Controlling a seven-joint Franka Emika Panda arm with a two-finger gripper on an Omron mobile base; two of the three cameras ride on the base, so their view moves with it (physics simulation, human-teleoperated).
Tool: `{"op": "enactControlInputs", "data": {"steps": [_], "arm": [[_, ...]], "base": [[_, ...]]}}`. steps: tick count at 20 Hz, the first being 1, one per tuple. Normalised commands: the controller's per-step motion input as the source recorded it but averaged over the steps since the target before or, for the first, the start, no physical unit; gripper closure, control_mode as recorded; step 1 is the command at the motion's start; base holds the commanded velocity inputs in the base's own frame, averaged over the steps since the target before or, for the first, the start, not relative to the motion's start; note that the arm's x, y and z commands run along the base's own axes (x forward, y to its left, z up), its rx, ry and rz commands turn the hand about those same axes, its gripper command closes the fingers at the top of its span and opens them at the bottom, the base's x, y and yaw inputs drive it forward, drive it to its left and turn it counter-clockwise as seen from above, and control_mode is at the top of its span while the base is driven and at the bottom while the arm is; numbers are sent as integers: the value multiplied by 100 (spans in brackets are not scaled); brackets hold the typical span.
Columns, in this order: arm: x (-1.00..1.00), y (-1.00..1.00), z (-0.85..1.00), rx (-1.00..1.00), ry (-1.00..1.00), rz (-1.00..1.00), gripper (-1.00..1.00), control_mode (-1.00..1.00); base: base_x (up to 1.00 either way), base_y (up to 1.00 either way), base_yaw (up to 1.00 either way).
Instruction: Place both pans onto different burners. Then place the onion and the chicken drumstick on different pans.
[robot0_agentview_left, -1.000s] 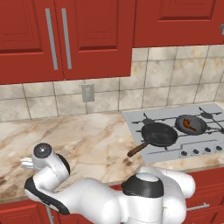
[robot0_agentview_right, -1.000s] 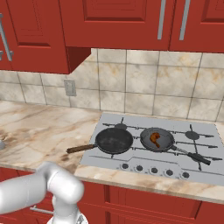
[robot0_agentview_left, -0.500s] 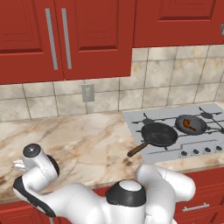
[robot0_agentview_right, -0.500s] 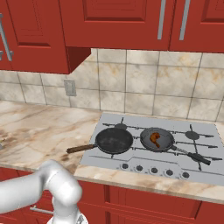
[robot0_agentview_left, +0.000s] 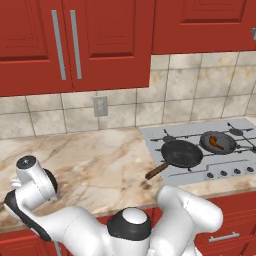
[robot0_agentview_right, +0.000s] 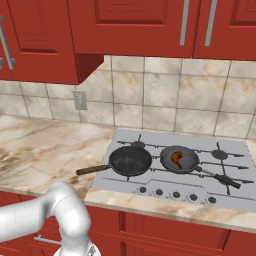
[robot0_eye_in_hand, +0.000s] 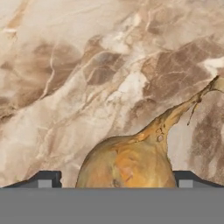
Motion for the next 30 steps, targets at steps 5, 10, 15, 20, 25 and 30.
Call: {"op": "enactControlInputs", "data": {"steps": [5, 10, 15, 20, 25, 30], "arm": [[2, 11, -14, -1, 5, -1, 100, -100], [-5, 0, 2, 0, 0, 0, 100, -100], [-28, -21, 17, 0, -4, 0, 100, -100], [-32, -47, 25, 1, -6, 0, 100, -100], [-26, -50, 28, 0, -5, 0, 100, -100], [-15, -42, 35, 0, -5, 0, 100, -100]], "base": [[0, 0, 0], [0, 0, 0], [0, 0, 0], [0, 0, 0], [0, 0, 0], [0, 0, 0]]}}
